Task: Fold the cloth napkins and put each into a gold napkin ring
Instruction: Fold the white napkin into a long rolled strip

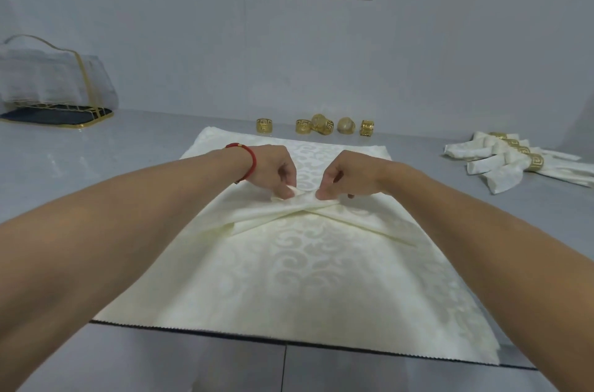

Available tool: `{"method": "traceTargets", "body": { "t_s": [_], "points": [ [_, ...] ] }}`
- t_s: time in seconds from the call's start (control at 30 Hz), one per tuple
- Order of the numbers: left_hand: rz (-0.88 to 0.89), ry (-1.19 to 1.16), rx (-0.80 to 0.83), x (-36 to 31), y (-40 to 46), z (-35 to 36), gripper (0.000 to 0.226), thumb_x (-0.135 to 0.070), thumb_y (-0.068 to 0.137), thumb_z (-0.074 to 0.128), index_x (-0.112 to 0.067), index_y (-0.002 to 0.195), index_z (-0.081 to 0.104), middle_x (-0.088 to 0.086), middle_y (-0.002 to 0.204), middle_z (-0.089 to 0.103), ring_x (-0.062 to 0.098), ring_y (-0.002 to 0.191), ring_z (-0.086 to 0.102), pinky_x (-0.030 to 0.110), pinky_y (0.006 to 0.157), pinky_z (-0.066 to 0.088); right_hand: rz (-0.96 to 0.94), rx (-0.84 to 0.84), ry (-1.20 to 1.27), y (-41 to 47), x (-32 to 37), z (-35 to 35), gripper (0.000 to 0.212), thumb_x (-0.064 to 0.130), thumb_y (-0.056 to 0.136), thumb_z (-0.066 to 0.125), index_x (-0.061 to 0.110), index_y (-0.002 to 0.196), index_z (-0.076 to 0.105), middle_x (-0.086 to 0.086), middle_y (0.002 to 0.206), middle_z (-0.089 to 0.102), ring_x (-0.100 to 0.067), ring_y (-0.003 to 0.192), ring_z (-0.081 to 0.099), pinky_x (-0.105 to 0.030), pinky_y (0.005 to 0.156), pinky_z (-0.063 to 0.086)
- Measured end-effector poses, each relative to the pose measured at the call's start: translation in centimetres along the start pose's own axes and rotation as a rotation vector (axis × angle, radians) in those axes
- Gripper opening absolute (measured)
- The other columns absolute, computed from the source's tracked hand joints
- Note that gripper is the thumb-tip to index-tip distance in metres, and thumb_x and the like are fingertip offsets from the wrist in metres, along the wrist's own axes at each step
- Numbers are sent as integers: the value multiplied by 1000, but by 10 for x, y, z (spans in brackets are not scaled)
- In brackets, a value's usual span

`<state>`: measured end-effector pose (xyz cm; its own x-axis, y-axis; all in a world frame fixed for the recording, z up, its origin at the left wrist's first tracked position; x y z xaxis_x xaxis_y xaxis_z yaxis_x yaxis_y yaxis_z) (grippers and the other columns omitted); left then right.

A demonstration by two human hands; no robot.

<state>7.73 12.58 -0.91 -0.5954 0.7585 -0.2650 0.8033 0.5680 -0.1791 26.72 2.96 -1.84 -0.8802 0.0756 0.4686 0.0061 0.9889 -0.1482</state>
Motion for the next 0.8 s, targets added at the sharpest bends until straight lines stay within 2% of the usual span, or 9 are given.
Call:
{"method": "traceTargets", "body": {
  "t_s": [0.1, 0.2, 0.3, 0.37, 0.47, 0.6, 0.67, 0.73, 0.8],
  "points": [
    [7, -36, 14, 3, -1, 2, 2, -29, 85, 76, -28, 86, 74, -8, 88, 73, 14, 88, 68, 40, 93, 56, -2, -29, -67, 3, 0, 0, 25, 49, 84, 80, 23, 86, 80, 12, 88, 75, -11, 74, 66, -26, 74, 55],
    [-9, -57, 18, 3, -3, 2, 5, -28, 87, 75, -23, 89, 74, -6, 88, 73, 19, 88, 69, 39, 92, 57, 2, -39, -120, 5, -1, 0, 27, 48, 85, 79, 22, 85, 79, 7, 92, 77, -11, 73, 69, -26, 74, 54],
    [-70, -127, 65, 4, -4, 2, 22, -45, 89, 69, -24, 95, 76, -7, 94, 71, 16, 79, 66, 37, 88, 56, -7, -60, -103, 7, -4, 3, 26, 45, 85, 80, 20, 83, 79, 8, 90, 77, -9, 71, 68, -27, 75, 54],
    [-65, -180, 55, 3, -5, 3, 30, -57, 86, 66, -30, 94, 75, -12, 98, 69, 12, 86, 66, 32, 88, 53, -10, -87, -101, 8, -4, 5, 26, 45, 85, 80, 20, 82, 79, 11, 84, 75, -7, 70, 66, -25, 72, 51],
    [13, -93, -44, -5, -1, 10, 25, -47, 83, 75, -29, 99, 71, -12, 104, 67, 11, 98, 62, 25, 89, 50, 6, -99, -66, 9, -4, 4, 26, 45, 82, 83, 20, 82, 77, 13, 74, 71, -7, 67, 63, -25, 68, 49],
    [-25, -35, -137, -11, 11, 16, 21, -37, 82, 78, -25, 97, 68, -7, 98, 66, 12, 92, 60, 24, 82, 48, -181, -276, -106, -5, 2, 12, 26, 40, 84, 80, 24, 98, 64, 9, 98, 66, -11, 89, 61, -28, 81, 49],
    [-39, -33, -128, -12, 16, 14, 14, -34, 83, 76, -28, 83, 63, -9, 83, 60, 11, 79, 55, 22, 69, 43, -288, -327, -253, -15, 6, 26, 31, 40, 88, 74, 27, 110, 58, 8, 109, 60, -13, 100, 55, -32, 85, 48],
    [-38, -45, -125, -11, 18, 13, 19, -32, 82, 77, -30, 77, 59, -8, 78, 58, 12, 74, 53, 23, 64, 39, -310, -312, -364, -19, 5, 40, 32, 36, 91, 68, 29, 118, 52, 9, 115, 58, -15, 102, 53, -36, 84, 48],
    [-19, -81, -148, -10, 17, 14, 21, -31, 81, 79, -32, 79, 58, -9, 83, 61, 10, 76, 55, 25, 69, 44, -329, -348, -368, -16, -1, 43, 24, 29, 93, 64, 28, 115, 53, 8, 110, 63, -19, 96, 56, -39, 79, 50]
  ]
}}
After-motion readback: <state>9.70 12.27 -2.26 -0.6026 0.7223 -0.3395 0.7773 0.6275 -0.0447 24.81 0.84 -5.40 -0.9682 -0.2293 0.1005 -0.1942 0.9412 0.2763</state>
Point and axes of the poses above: each hand's wrist, its own y-axis towards the middle knuckle, its own z-axis out of the palm, x = y × z, the point moved 1 cm from there along y, towards the middle knuckle
